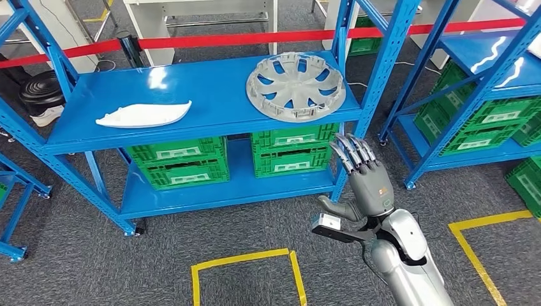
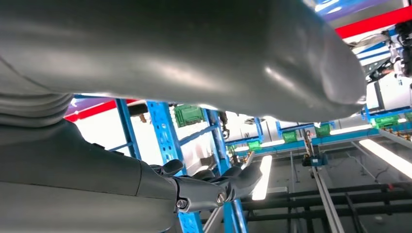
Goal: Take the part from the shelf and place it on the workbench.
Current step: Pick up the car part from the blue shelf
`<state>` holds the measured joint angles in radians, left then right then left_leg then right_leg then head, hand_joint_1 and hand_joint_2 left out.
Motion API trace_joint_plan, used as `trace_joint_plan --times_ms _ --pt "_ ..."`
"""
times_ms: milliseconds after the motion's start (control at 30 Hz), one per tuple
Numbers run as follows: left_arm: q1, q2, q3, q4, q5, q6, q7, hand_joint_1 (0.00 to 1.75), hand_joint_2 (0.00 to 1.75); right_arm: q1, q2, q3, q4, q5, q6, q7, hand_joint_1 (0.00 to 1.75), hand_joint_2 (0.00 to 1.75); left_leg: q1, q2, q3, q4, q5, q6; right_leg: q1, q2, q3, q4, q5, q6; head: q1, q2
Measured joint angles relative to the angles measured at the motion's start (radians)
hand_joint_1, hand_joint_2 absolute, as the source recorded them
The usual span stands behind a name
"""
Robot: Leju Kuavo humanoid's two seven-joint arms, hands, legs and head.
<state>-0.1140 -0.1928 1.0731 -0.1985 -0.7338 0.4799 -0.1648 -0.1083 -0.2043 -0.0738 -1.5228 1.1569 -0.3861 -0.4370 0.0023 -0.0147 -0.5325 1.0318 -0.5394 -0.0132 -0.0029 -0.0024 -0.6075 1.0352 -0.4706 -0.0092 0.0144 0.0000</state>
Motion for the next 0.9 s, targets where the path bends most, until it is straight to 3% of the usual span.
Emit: trace_joint_plan --times_ms 67,133,200,233,267,300,367,500,567,667,700,733,767,833,900 --pt "-0.003 0.0 0.0 0.0 -0.001 0.0 -0.002 0.0 0.0 -0.001 0.0 0.0 -0.002 -0.002 0.0 -0.002 0.0 0.0 0.001 0.004 -0.019 0.052 -0.027 -0.011 -0.005 0.0 0.015 -0.006 -0.004 -0.012 -0.003 0.0" --pt "-0.004 0.0 -0.001 0.0 -0.004 -0.002 -0.003 0.0 0.0 -0.001 0.0 0.0 -0.003 -0.003 0.0 -0.003 0.0 0.0 0.002 0.006 -0.088 0.175 -0.072 -0.017 -0.006 -0.001 0.028 -0.007 -0.014 -0.02 -0.005 0.0" --pt "-0.003 0.0 -0.004 0.0 -0.01 -0.007 -0.004 0.0 0.0 0.004 0.0 0.0 -0.004 -0.004 0.001 -0.004 0.0 0.0 0.002 0.008 -0.155 0.265 -0.078 -0.018 -0.005 -0.001 0.043 -0.007 -0.029 -0.023 -0.005 0.0" --pt "-0.002 0.001 -0.006 0.0 -0.014 -0.01 -0.005 0.0 0.0 0.008 0.0 0.0 -0.007 -0.005 0.002 -0.004 0.0 0.0 0.002 0.008 -0.165 0.261 -0.055 -0.016 -0.005 -0.001 0.053 -0.007 -0.038 -0.023 -0.005 0.0" --pt "-0.002 0.001 -0.01 0.0 -0.017 -0.014 -0.006 0.0 0.0 0.012 0.0 0.0 -0.01 -0.006 0.004 -0.004 0.0 0.0 0.002 0.008 -0.157 0.22 -0.014 -0.012 -0.005 0.0 0.066 -0.007 -0.047 -0.021 -0.005 0.0" --pt "-0.002 0.003 -0.013 0.0 -0.02 -0.017 -0.006 0.0 0.0 0.015 0.001 -0.001 -0.015 -0.006 0.007 -0.004 0.0 0.0 0.002 0.009 -0.136 0.156 0.032 -0.008 -0.005 0.0 0.077 -0.007 -0.056 -0.019 -0.005 0.0" --pt "-0.004 0.005 -0.021 0.0 -0.027 -0.023 -0.006 0.0 0.0 0.019 0.001 -0.003 -0.024 -0.006 0.013 -0.005 0.0 0.0 -0.002 0.011 -0.093 0.048 0.077 0.002 -0.002 0.001 0.093 -0.008 -0.074 -0.009 -0.005 0.0" --pt "-0.005 0.007 -0.029 0.0 -0.031 -0.03 -0.013 0.0 0.0 0.03 0.003 -0.009 -0.036 -0.024 0.023 -0.015 0.0 0.0 -0.002 0.007 -0.063 0.006 0.064 0.025 0.0 0.002 0.113 0.001 -0.076 0.014 -0.005 0.0" --pt "-0.005 0.007 -0.031 0.0 -0.031 -0.034 -0.017 0.0 0.0 0.034 0.004 -0.012 -0.037 -0.052 0.03 -0.029 0.0 0.0 0.001 0.004 -0.041 0.001 0.056 0.036 -0.003 0.003 0.083 0.059 -0.088 0.021 -0.002 0.0" --pt "-0.005 0.007 -0.032 0.0 -0.029 -0.036 -0.018 0.0 0.0 0.038 0.006 -0.014 -0.035 -0.09 0.041 -0.049 0.0 0.0 0.0 0.003 -0.021 0.0 0.036 0.042 -0.005 0.003 -0.043 0.225 -0.141 0.033 0.002 0.0" --pt "-0.005 0.007 -0.032 0.0 -0.025 -0.036 -0.019 0.0 0.0 0.039 0.006 -0.015 -0.033 -0.102 0.046 -0.056 0.0 0.0 0.0 0.002 -0.013 0.0 0.028 0.042 -0.005 0.003 -0.079 0.255 -0.148 0.035 0.002 0.0" --pt "-0.004 0.007 -0.032 0.0 -0.022 -0.036 -0.019 0.0 0.0 0.039 0.007 -0.015 -0.03 -0.113 0.049 -0.062 0.0 0.0 0.0 0.001 -0.003 0.0 0.019 0.041 -0.005 0.003 -0.099 0.253 -0.136 0.036 0.002 0.0" --pt "-0.005 0.007 -0.032 0.0 -0.02 -0.036 -0.019 0.0 0.0 0.039 0.007 -0.015 -0.028 -0.12 0.051 -0.065 0.0 0.0 0.0 0.001 0.009 0.0 0.01 0.04 -0.006 0.003 -0.099 0.214 -0.103 0.035 0.002 0.0" --pt "-0.006 0.007 -0.032 0.0 -0.017 -0.036 -0.02 0.0 0.0 0.036 0.007 -0.016 -0.024 -0.126 0.052 -0.068 0.0 0.0 0.0 -0.001 0.033 0.0 -0.01 0.035 -0.004 0.002 -0.073 0.094 -0.012 0.027 0.001 0.0" --pt "-0.007 0.007 -0.032 0.0 -0.014 -0.036 -0.024 0.0 0.0 0.032 0.008 -0.017 -0.02 -0.131 0.054 -0.07 0.0 0.0 -0.001 -0.002 0.047 0.0 -0.029 0.024 0.003 0.001 -0.054 0.027 0.015 0.016 0.002 0.0"
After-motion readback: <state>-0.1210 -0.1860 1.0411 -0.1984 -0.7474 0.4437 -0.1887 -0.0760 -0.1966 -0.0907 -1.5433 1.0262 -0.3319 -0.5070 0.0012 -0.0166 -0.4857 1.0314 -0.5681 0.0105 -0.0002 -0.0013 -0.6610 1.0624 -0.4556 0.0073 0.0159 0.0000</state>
